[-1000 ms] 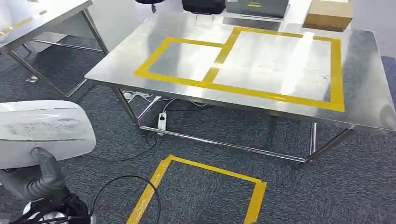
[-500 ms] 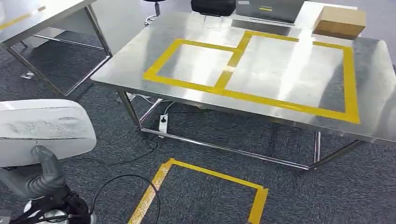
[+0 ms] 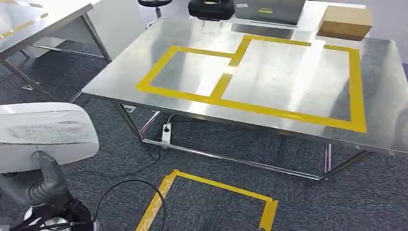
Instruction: Take the parts from the cabinet and place them on the table.
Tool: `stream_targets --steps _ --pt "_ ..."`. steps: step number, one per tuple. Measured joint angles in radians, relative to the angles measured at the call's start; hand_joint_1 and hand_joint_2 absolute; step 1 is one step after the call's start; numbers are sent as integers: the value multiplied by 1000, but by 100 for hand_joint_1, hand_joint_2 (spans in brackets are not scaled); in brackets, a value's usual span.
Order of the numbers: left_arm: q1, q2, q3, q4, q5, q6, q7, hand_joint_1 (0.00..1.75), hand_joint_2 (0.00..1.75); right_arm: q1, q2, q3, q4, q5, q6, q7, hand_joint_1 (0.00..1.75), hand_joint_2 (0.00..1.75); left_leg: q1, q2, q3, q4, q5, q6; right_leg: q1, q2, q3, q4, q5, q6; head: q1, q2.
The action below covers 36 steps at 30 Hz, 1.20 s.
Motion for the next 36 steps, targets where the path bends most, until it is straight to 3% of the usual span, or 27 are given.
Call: stream_targets --steps 1,3,5,6,8,10,12,13,14,15,16,18,19,20,23,25,26,28,29,30,31,34,36 --pt "0 0 0 0 0 0 0 175 175 1 0 0 0 0 0 0 0 0 1 0 7 -40 47 0 0 2 10 0 -7 1 0 0" --pt "-1 0 0 0 0 0 0 175 175 0 0 0 0 0 0 0 0 0 2 1 65 -215 174 5 -2 5 38 0 -26 9 0 0" --pt "1 0 0 1 0 0 0 175 175 -3 0 0 0 0 0 0 0 0 -6 2 93 -267 167 10 4 6 39 0 -41 24 -1 0" --pt "-2 0 0 1 1 0 0 175 175 -3 0 0 0 0 0 1 0 0 -5 4 103 -282 151 20 4 3 32 -1 -40 28 -3 0" --pt "0 0 1 1 2 2 0 175 175 -5 0 0 0 0 0 1 0 0 -8 0 101 -286 149 27 2 0 38 -14 -40 35 1 0" --pt "0 -2 1 1 2 2 0 175 175 -6 0 0 0 1 0 1 0 0 -1 0 117 -300 149 39 1 0 42 4 -62 45 5 0" --pt "-1 -2 0 1 1 2 0 175 175 -10 0 0 0 1 0 1 0 0 -1 3 122 -301 144 48 1 0 -33 131 -113 47 10 0" --pt "-1 -2 0 1 1 2 0 175 175 -9 0 0 0 1 0 1 0 0 -3 4 124 -301 140 52 1 0 -101 235 -142 47 10 0" --pt "-1 -2 0 1 1 2 0 175 175 -6 0 0 0 1 0 1 0 0 -4 3 128 -301 135 54 1 0 -153 299 -146 47 9 0" --pt "-1 -2 0 1 1 2 0 175 175 -3 0 0 0 1 1 1 0 0 -5 2 132 -301 131 54 2 0 -176 314 -134 46 11 0" --pt "0 -2 0 2 2 2 0 175 175 -1 0 0 0 1 1 1 0 0 -5 0 138 -301 126 54 2 0 -182 297 -104 44 10 0" --pt "0 -2 0 2 4 2 0 175 175 0 0 0 0 1 1 1 0 0 -6 -2 165 -301 109 51 3 0 -127 119 34 35 11 0" --pt "0 -2 0 2 4 2 0 175 175 0 -1 0 0 1 1 1 0 0 -6 -2 171 -302 101 48 4 0 -101 42 67 30 11 0" --pt "-1 -2 0 2 4 3 0 175 175 -2 -2 0 0 1 1 2 0 0 -13 -2 170 -300 93 39 10 0 -86 31 43 29 10 0" --pt "0 -2 0 2 4 8 0 175 175 -2 -2 0 0 1 1 3 0 0 -7 -2 177 -310 88 25 13 3 -74 25 37 18 9 0" --pt "0 -2 0 1 4 9 0 175 175 0 -2 0 0 1 0 6 0 0 -8 0 189 -300 76 13 2 3 -53 8 39 8 7 0" --pt "-3 -2 1 1 3 9 0 175 175 -2 -2 0 0 1 0 6 0 0 -7 1 169 -255 52 8 1 2 -44 5 35 1 -2 0" --pt "-2 -2 0 2 4 10 0 175 175 -5 -2 0 0 1 0 6 0 0 -2 1 81 -96 -13 0 1 1 -34 5 25 -4 -1 0" --pt "0 -2 0 2 4 10 0 175 175 -4 -2 0 0 1 1 6 0 0 -2 1 37 -29 -31 -2 1 1 -29 5 19 -4 1 0" --pt "0 -2 0 2 4 11 0 175 175 -1 -2 0 0 1 1 8 0 0 -2 1 7 2 -22 -4 1 2 -22 5 13 -3 0 0" --pt "1 -2 0 2 6 12 0 175 175 1 -2 0 0 1 1 8 0 0 -1 1 5 -20 16 -3 1 3 -12 5 6 -2 0 0" --pt "0 -1 1 2 10 14 0 175 175 1 -2 0 0 3 1 9 0 0 -2 1 78 -246 183 9 1 6 21 5 -18 5 0 0" --pt "-1 -2 1 2 10 14 0 175 175 -2 -2 0 0 5 1 9 0 0 -9 2 105 -294 154 20 6 9 20 5 -31 21 -3 0"
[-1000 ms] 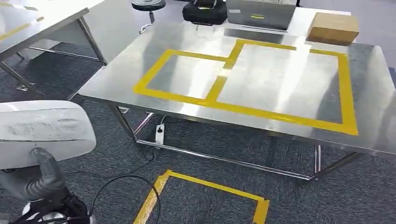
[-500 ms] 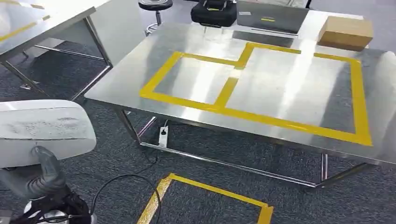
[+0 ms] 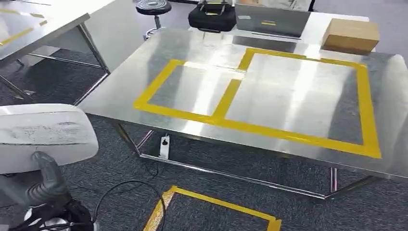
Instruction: Take the parts from the cabinet and place them on the table.
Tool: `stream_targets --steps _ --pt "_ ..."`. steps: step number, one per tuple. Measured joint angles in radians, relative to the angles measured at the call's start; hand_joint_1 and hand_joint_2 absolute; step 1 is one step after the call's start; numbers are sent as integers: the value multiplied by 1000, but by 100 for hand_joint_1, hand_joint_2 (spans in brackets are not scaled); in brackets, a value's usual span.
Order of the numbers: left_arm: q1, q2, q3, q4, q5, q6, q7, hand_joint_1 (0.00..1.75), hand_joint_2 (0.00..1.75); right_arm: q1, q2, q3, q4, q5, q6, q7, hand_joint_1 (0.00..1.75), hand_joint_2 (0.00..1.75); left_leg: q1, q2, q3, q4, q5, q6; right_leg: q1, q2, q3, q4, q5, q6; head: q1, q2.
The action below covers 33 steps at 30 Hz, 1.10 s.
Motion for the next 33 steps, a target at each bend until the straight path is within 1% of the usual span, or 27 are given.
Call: stream_targets --steps 2,3,4,5,6,7,8,9,10,11,12,13,15,16,18,19,20,22,23,24,25,26,28,29,30,31,33 --pt "2 0 1 0 2 0 0 175 175 -2 0 0 0 0 -1 1 0 0 -5 -1 -4 6 -5 10 -4 -5 -7 -11 1 11 8 0" --pt "2 1 2 0 3 0 0 175 175 -3 0 0 0 1 -2 1 0 0 -2 -3 0 -1 -6 15 -2 -7 11 -15 -3 16 6 0" --pt "3 0 2 0 2 0 0 175 175 -2 0 0 0 1 -2 2 0 0 6 -2 16 -16 -3 20 -5 -7 10 -10 -13 22 6 0" --pt "1 -1 1 0 2 0 0 175 175 -3 0 0 0 1 -3 1 0 0 5 -2 26 -21 -6 26 -3 -8 -2 20 -25 25 14 0" --pt "0 -1 1 0 2 0 0 175 175 -6 0 0 0 1 -3 1 0 0 5 0 30 -22 -9 29 -3 -7 -41 87 -50 28 18 0" --pt "1 -1 1 0 2 0 0 175 175 -7 0 0 0 2 -3 1 0 0 5 1 32 -22 -14 35 -4 -7 -103 187 -86 31 18 0" --pt "1 -1 1 0 2 0 0 175 175 -5 0 0 0 2 -3 1 0 0 4 1 35 -22 -20 37 -4 -7 -155 262 -105 32 19 0" --pt "2 -1 1 0 3 0 0 175 175 -2 0 0 0 3 -2 1 0 0 4 1 40 -22 -25 38 -4 -7 -193 307 -105 34 19 0" --pt "2 -1 1 0 3 0 0 175 175 2 0 0 0 3 -2 1 0 0 4 -2 48 -22 -32 38 -4 -7 -207 300 -73 35 19 0" --pt "3 -1 2 0 3 0 0 175 175 3 0 0 0 4 -2 2 0 0 4 -4 59 -22 -39 37 -5 -7 -198 256 -25 35 19 0" --pt "3 -1 2 0 4 0 0 175 175 3 0 0 0 4 -2 2 0 0 4 -4 76 -22 -50 34 -5 -8 -166 160 48 31 19 0" --pt "3 -1 2 0 4 0 0 175 175 3 -1 0 0 4 -2 2 0 0 4 -4 91 -22 -61 31 -5 -8 -131 68 105 28 19 0" --pt "1 -1 2 1 3 2 0 175 175 2 -1 0 0 3 0 2 0 0 -1 -5 90 -19 -75 17 2 -8 -93 21 83 18 18 0" --pt "2 -1 2 1 3 3 0 175 175 -1 -1 0 0 3 0 2 0 0 0 -4 87 -21 -74 15 3 -8 -93 19 73 8 17 0" --pt "1 0 2 1 2 3 0 175 175 3 -3 0 0 3 0 3 0 0 0 -3 94 -29 -76 8 5 -6 -93 15 69 1 16 0" --pt "1 0 2 0 2 3 0 175 175 5 -3 -1 0 3 0 5 0 0 1 -3 100 -28 -88 0 -6 -6 -80 4 70 -6 14 0" --pt "0 0 2 0 0 3 0 175 175 4 -3 -1 0 3 0 4 0 0 1 -1 94 1 -99 -5 -6 -7 -69 1 65 -12 11 0" --pt "-1 0 2 1 -1 3 0 175 175 -1 -3 -1 0 3 0 4 0 0 5 -1 12 150 -155 -14 -6 -8 -58 1 55 -22 7 0" --pt "1 1 2 1 -1 3 0 175 175 -2 -3 -1 0 3 0 4 0 0 7 -1 -36 226 -179 -16 -6 -8 -53 1 50 -22 7 0" --pt "2 1 2 2 -1 3 0 175 175 0 -3 -2 0 3 0 5 0 0 8 -1 -84 292 -187 -18 -6 -8 -46 1 43 -21 6 0" --pt "2 1 2 2 -1 3 0 175 175 2 -3 -3 0 3 0 5 0 0 9 -1 -100 297 -165 -19 -6 -7 -38 1 38 -21 7 0" --pt "3 1 2 2 -1 3 0 175 175 3 -3 -3 0 3 0 5 0 0 9 -1 -94 257 -118 -18 -6 -6 -28 1 31 -20 7 0" --pt "3 2 2 2 -2 3 0 175 175 2 -2 -4 0 3 1 5 0 0 9 -1 -39 93 1 -12 -6 -3 -5 1 18 -15 7 0" --pt "2 2 2 2 -2 3 0 175 175 3 -3 -4 0 3 1 5 0 0 8 0 -16 38 18 -8 -6 -3 -2 0 10 -8 7 0" --pt "3 2 2 3 -2 3 0 175 175 -1 -3 -4 0 3 1 5 0 0 3 0 -6 22 5 -7 1 -1 -2 3 3 2 7 0" --pt "2 2 2 3 -2 2 0 175 175 -1 -3 -5 0 3 1 5 0 0 2 0 -1 15 -5 1 -2 -3 -9 1 4 8 5 0" --pt "5 2 3 4 -1 -1 0 175 175 -1 -3 -6 0 3 1 5 0 0 -3 -3 -3 9 -7 11 -5 -7 -6 -11 6 19 11 0"
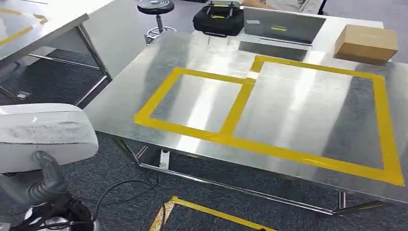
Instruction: Take the parts from the cabinet and place them on the table.
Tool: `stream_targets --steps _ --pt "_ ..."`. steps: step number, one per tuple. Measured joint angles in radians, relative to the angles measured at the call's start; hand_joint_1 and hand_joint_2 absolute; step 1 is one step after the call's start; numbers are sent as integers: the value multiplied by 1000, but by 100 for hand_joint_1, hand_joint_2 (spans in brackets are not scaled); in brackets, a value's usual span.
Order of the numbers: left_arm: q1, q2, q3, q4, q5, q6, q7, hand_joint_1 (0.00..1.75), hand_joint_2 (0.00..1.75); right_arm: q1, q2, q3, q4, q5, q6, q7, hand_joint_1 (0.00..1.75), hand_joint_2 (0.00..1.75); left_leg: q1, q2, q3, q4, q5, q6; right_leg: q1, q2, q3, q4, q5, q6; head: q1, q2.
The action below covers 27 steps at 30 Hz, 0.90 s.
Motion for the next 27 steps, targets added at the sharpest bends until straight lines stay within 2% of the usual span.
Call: stream_targets --steps 1,2,3,5,6,7,8,9,10,11,12,13,15,16,17,18,19,20,21,22,23,24,25,26,27 --pt "-1 0 0 0 -2 -2 0 175 175 -2 0 0 0 0 0 0 0 0 5 0 7 -12 4 6 2 0 14 -2 -4 5 0 0" --pt "-1 0 -1 0 -10 -5 0 175 175 -1 0 0 0 1 3 -2 0 0 9 1 16 -19 6 10 1 0 3 12 -16 9 3 0" --pt "-3 1 -3 0 -21 -9 0 175 175 -3 0 0 0 1 7 -5 0 0 10 2 18 -21 5 16 1 0 -20 56 -43 11 6 0" --pt "-2 3 -8 1 -42 -11 0 175 175 -6 -2 -1 0 0 19 -9 0 0 8 6 18 -20 2 20 1 0 -117 228 -111 15 10 0" --pt "-2 7 -10 3 -52 -11 0 175 175 -4 -3 -3 0 -1 26 -12 0 0 7 7 18 -20 -1 23 1 0 -163 299 -127 16 10 0" --pt "-2 9 -12 7 -57 -10 0 175 175 -1 -4 -5 0 -3 30 -15 0 0 5 12 21 -20 -3 27 1 0 -190 328 -117 15 11 0" --pt "-2 11 -13 13 -63 -11 0 175 175 1 -5 -8 0 -6 34 -18 0 0 5 13 25 -20 -6 27 1 0 -193 309 -84 13 10 0" --pt "-2 13 -13 20 -66 -11 0 175 175 2 -6 -10 0 -9 36 -20 0 0 4 16 32 -20 -11 27 2 -2 -172 240 -28 10 11 0" --pt "-2 17 -12 27 -75 -11 0 175 175 1 -8 -11 0 -12 37 -21 0 0 3 22 41 -20 -17 25 3 -11 -131 138 34 3 11 0" --pt "-2 20 -11 32 -86 -13 0 175 175 -2 -9 -12 0 -14 37 -21 0 0 2 28 48 -20 -22 23 9 -41 -96 53 74 -6 11 0" --pt "-2 26 -10 37 -101 -14 1 175 175 -7 -9 -13 0 -14 38 -19 0 0 -7 34 50 -18 -29 15 21 -76 -84 23 58 -11 12 0" --pt "-2 31 -9 42 -115 -15 3 175 175 -12 -9 -14 0 -14 38 -17 0 0 -7 41 49 -18 -32 9 20 -63 -76 21 61 -17 11 0" --pt "-7 39 -5 47 -140 -18 6 175 175 -11 -9 -17 0 -14 38 -15 0 0 -5 61 53 -23 -31 4 21 -42 -81 20 63 -23 11 0" --pt "-11 43 -3 50 -158 -19 10 175 175 -8 -9 -18 0 -14 38 -15 0 0 -8 71 59 -25 -35 -3 17 -32 -78 13 67 -29 11 0" --pt "-16 49 2 52 -178 -20 16 175 175 -6 -9 -18 0 -12 39 -15 0 0 -4 52 60 -15 -46 -12 10 -24 -71 5 72 -35 11 0" --pt "-20 54 6 53 -190 -21 17 175 175 -8 -9 -18 0 -11 39 -15 0 0 -2 28 40 31 -78 -17 7 -14 -69 4 72 -41 2 0" --pt "-21 58 9 54 -195 -22 17 175 175 -10 -9 -18 0 -10 40 -15 0 0 1 21 13 91 -110 -21 6 -6 -69 4 72 -43 3 0" --pt "-20 63 13 58 -199 -23 17 175 175 -11 -9 -18 0 -8 41 -15 0 0 5 18 -32 183 -151 -25 6 7 -69 4 71 -44 2 0" --pt "-21 67 16 63 -200 -24 20 175 175 -11 -9 -18 0 -8 42 -15 0 0 6 18 -65 246 -172 -28 6 16 -69 4 71 -45 3 0" --pt "-21 68 18 66 -201 -25 24 175 175 -8 -9 -18 0 -8 43 -15 0 0 7 17 -85 277 -171 -29 6 26 -68 4 70 -44 3 0" --pt "-21 71 21 68 -203 -26 27 175 175 -7 -9 -18 0 -8 43 -15 0 0 9 17 -84 264 -148 -30 6 37 -66 4 70 -44 3 0" --pt "-23 74 23 70 -205 -26 29 175 175 -7 -9 -19 0 -8 43 -15 0 0 10 15 -62 205 -100 -29 6 51 -64 5 69 -43 3 0" --pt "-24 76 24 72 -206 -26 29 175 175 -7 -9 -18 0 -8 43 -15 0 0 12 8 -25 117 -45 -26 6 64 -61 5 68 -42 3 0" --pt "-26 77 25 72 -208 -26 29 175 175 -8 -9 -19 0 -8 43 -15 0 0 13 -13 13 29 0 -23 5 76 -57 5 67 -39 2 0" --pt "-28 80 27 74 -216 -28 31 175 175 -8 -9 -19 0 -8 43 -15 0 0 17 -59 32 -5 -13 -17 5 84 -58 4 67 -35 5 0"
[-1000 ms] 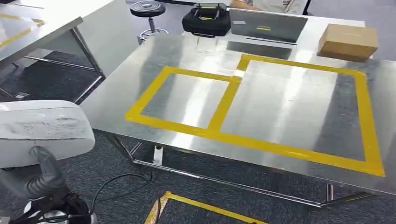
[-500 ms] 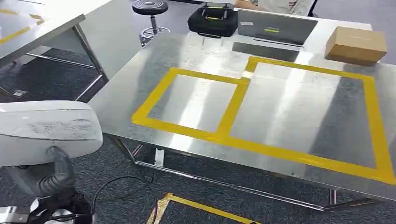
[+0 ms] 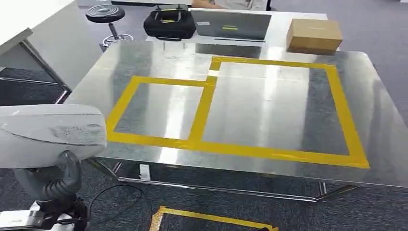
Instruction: Take the parts from the cabinet and place them on the table.
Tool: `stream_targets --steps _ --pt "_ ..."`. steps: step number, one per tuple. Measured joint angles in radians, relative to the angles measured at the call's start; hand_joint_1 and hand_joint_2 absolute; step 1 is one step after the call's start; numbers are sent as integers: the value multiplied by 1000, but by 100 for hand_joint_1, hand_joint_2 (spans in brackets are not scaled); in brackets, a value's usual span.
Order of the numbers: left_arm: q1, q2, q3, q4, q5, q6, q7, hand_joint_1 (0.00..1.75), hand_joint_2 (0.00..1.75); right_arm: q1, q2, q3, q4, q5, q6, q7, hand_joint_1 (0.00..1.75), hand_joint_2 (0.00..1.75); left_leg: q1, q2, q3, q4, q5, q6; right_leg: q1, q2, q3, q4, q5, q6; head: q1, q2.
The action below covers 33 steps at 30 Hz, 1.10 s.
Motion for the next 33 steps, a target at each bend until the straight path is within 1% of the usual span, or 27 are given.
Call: stream_targets --steps 1,2,4,5,6,7,8,10,11,12,13,14,15,16,17,20,21,22,23,25,26,27,28,30,31,32,33 --pt "0 2 3 1 -7 0 4 175 175 -2 0 0 0 1 -1 0 0 0 1 -2 6 -25 3 1 3 11 -6 7 -1 6 0 0" --pt "-1 2 4 2 -14 0 6 175 175 -2 0 0 0 1 -2 0 0 0 -5 5 2 -18 3 2 -4 17 -11 3 4 14 -2 0" --pt "-9 5 8 3 -46 11 7 175 175 4 0 0 0 3 -4 -2 0 0 -7 21 4 -23 6 15 -6 34 -15 -5 8 30 -1 0" --pt "-14 5 10 4 -62 18 6 175 175 4 0 0 0 4 -4 -2 0 0 3 35 9 -37 12 25 -7 26 -22 1 1 32 -1 0" --pt "-18 6 11 7 -82 30 7 175 175 5 0 0 0 5 -5 -2 0 0 1 44 12 -40 12 30 0 -25 -33 24 -15 35 3 0" --pt "-20 6 13 7 -93 35 6 175 175 1 0 0 0 5 -5 -2 0 0 1 56 12 -40 11 35 -1 -58 -67 89 -53 38 12 0" --pt "-19 7 15 9 -95 36 7 175 175 -2 0 0 0 5 -5 -2 0 0 -2 69 12 -40 10 36 -3 -71 -105 168 -90 41 14 0" --pt "-20 8 18 13 -99 39 7 175 175 -1 0 0 0 5 -5 -2 0 0 -4 97 12 -39 8 39 -5 -77 -179 318 -144 47 14 0" --pt "-20 9 18 16 -100 39 7 175 175 1 0 0 0 5 -5 -2 0 0 -4 108 13 -39 7 39 -5 -78 -186 326 -134 49 13 0" --pt "-20 9 18 19 -100 39 7 175 175 3 0 0 0 5 -5 -2 0 0 -4 119 15 -39 5 37 -5 -81 -166 290 -103 50 14 0" --pt "-20 10 18 20 -100 39 7 175 175 3 0 0 0 6 -5 -2 0 0 -4 127 17 -39 2 36 -5 -86 -130 222 -65 49 14 0" --pt "-21 11 18 22 -100 39 7 175 175 3 0 0 0 6 -5 -2 0 0 -4 139 22 -38 -2 32 -5 -102 -73 118 -17 47 13 0" --pt "-23 11 19 24 -101 40 7 175 175 1 0 0 0 6 -5 -2 0 0 -6 148 27 -37 -6 26 -4 -147 -23 32 10 44 14 0" --pt "-25 12 19 25 -106 44 8 175 175 -3 0 0 0 6 -5 -2 0 0 -17 154 28 -30 -14 18 10 -187 -4 -4 -8 40 16 0" --pt "-27 12 20 27 -115 50 11 175 175 -6 0 0 0 5 -5 -2 0 0 -18 164 29 -31 -14 14 5 -169 -4 3 -5 29 15 0" --pt "-35 11 21 34 -157 64 22 175 175 -2 0 -1 0 5 -3 5 0 0 -18 193 37 -31 -21 4 4 -138 -7 3 -5 16 14 0" --pt "-41 10 27 37 -181 65 23 175 175 0 0 -2 0 9 -6 11 0 0 -12 166 38 -21 -36 -5 -2 -129 -4 0 -3 12 14 0" --pt "-47 9 38 40 -210 67 34 175 175 -1 0 -2 0 11 -14 18 0 0 -10 117 20 20 -63 -9 -3 -122 -3 0 -3 8 7 0" --pt "-49 3 50 43 -241 69 45 175 175 -3 0 -3 0 12 -20 23 0 0 -8 90 -14 94 -101 -11 -3 -114 -2 0 -5 3 4 0" --pt "-48 -11 74 53 -320 69 56 175 175 -6 1 -3 0 12 -27 35 0 0 -8 77 -90 241 -156 -13 -2 -98 0 0 -7 -1 2 0" --pt "-48 -23 105 63 -412 69 52 175 175 -5 1 -5 0 11 -30 45 0 0 -8 76 -116 280 -157 -12 -1 -89 2 0 -8 -3 2 0" --pt "-50 -32 127 67 -465 69 50 175 175 -4 1 -6 0 11 -30 52 0 0 -8 76 -113 262 -128 -10 -1 -82 5 1 -9 -3 2 0" --pt "-53 -44 152 72 -504 69 48 175 175 -4 1 -7 0 11 -30 55 0 0 -8 76 -91 203 -79 -7 -1 -76 8 1 -10 -2 2 0" --pt "-62 -57 184 76 -522 69 46 175 175 -5 2 -8 0 11 -30 57 0 0 -8 74 -24 38 21 4 -1 -66 18 1 -15 2 1 0" --pt "-67 -63 198 79 -538 69 43 175 175 -5 3 -8 0 12 -30 63 0 0 -10 70 -7 8 12 9 1 -64 18 1 -17 6 3 0" --pt "-73 -73 210 80 -562 69 37 175 175 -6 3 -8 0 13 -30 69 0 0 -13 70 -3 -19 7 11 3 -60 10 6 -17 13 1 0" --pt "-79 -79 223 84 -592 69 34 175 175 -7 3 -8 0 15 -30 76 0 0 -15 70 -9 -12 8 13 2 -63 5 4 -14 19 4 0"
